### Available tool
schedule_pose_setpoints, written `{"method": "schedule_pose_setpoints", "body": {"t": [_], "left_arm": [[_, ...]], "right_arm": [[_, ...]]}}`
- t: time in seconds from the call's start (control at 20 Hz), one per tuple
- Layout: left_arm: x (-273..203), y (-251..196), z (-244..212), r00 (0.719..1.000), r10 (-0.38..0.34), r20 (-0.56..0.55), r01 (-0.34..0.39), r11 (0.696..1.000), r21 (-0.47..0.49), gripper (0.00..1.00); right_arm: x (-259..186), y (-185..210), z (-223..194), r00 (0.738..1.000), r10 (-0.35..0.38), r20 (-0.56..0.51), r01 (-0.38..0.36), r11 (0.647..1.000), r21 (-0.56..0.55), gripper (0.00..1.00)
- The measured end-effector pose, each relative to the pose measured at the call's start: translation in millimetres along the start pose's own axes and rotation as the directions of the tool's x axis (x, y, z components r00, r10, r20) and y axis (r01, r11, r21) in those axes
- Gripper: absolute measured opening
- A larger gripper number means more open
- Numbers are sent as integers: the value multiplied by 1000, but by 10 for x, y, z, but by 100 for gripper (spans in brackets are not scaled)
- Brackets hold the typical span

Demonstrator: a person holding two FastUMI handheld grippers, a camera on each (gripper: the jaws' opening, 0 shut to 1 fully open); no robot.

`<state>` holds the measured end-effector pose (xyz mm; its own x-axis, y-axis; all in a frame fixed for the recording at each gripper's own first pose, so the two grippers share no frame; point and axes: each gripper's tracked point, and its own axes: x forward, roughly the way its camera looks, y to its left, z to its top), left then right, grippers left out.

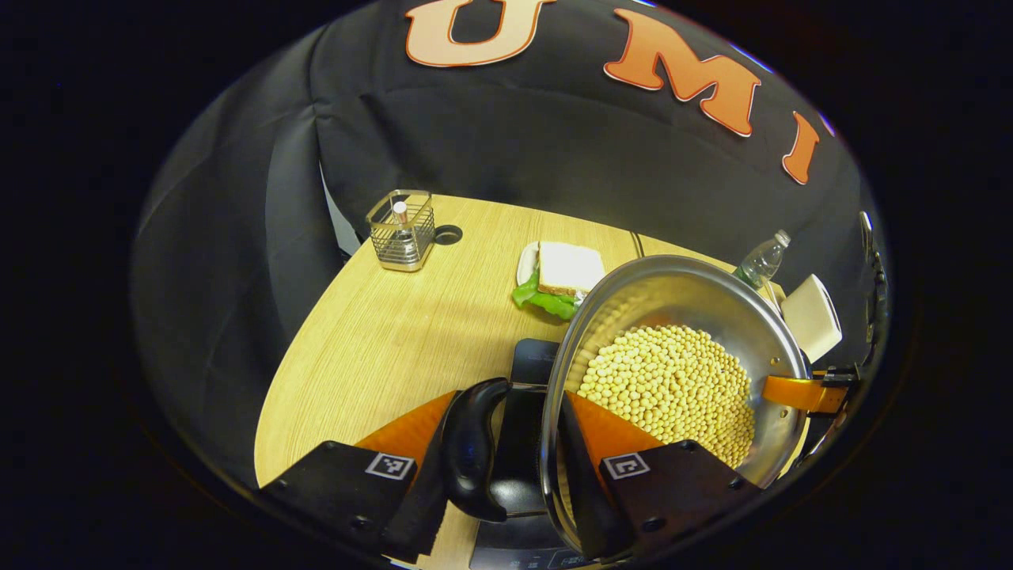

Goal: First push the handle of the pot to place it horizontally, then grasp the pot with both hands and set it on the induction cooktop.

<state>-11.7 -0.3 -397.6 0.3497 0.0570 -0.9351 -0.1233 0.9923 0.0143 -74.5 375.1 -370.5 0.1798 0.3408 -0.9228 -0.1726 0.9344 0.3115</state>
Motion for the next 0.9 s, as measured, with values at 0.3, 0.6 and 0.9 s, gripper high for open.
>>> {"method": "schedule_pose_setpoints", "body": {"t": [0.3, 0.6, 0.9], "left_arm": [[-10, 33, 83, 1000, 1, -18, -1, 1000, -12, 72], [-71, 16, 32, 999, 6, -32, -7, 1000, -13, 72], [-53, 7, 61, 1000, -1, -28, 0, 1000, -29, 72]], "right_arm": [[178, 94, -42, 1000, 0, -14, 0, 1000, 5, 55], [352, 85, -105, 1000, 6, -24, -6, 1000, 13, 55], [349, 65, -84, 1000, 5, -7, -5, 1000, 17, 55]]}}
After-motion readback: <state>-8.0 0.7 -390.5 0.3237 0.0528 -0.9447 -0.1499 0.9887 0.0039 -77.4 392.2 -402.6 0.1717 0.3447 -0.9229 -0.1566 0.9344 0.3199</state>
